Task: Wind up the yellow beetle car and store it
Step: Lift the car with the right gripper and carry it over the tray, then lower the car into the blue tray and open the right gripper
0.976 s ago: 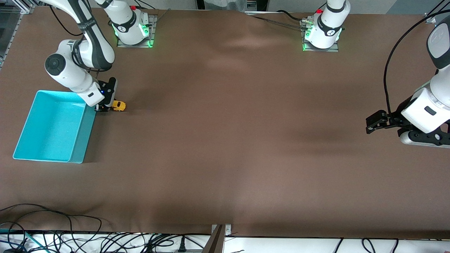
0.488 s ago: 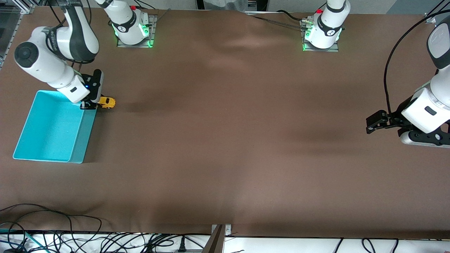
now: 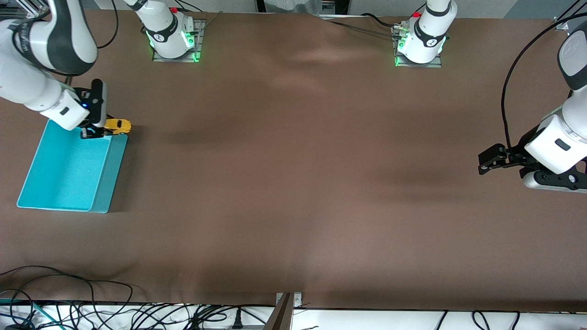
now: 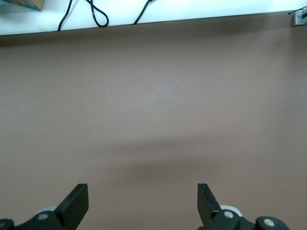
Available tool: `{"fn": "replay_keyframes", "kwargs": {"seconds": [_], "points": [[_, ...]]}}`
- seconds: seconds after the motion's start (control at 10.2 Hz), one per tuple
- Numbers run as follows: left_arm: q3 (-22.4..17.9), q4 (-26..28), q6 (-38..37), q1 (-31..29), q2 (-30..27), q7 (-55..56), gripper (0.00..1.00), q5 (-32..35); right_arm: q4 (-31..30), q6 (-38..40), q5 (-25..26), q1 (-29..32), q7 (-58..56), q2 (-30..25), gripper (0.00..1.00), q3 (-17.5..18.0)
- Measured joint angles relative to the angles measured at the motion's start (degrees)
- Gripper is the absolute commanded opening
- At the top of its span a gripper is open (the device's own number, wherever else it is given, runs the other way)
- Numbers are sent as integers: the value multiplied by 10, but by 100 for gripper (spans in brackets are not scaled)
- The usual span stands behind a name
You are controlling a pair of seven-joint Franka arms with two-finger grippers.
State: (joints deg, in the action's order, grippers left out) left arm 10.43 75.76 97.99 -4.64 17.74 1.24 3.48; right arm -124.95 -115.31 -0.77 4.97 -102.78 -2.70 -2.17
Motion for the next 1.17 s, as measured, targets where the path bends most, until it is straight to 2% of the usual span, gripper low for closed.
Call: {"fn": "replay_keyframes", "kwargs": {"seconds": [0.2, 0.39, 0.88, 1.17], "points": [[0, 0, 0, 0, 0, 0, 100, 0, 20, 15, 0, 24, -56, 21, 0, -9], [0, 0, 0, 0, 0, 0, 100, 0, 58, 16, 0, 48, -118, 73, 0, -10], [-1, 0, 0, 0, 0, 0, 100, 0, 129, -3, 26, 122, -190, 196, 0, -8], [-1, 0, 0, 0, 0, 0, 100, 0, 162, -20, 40, 143, -221, 236, 0, 3]]}}
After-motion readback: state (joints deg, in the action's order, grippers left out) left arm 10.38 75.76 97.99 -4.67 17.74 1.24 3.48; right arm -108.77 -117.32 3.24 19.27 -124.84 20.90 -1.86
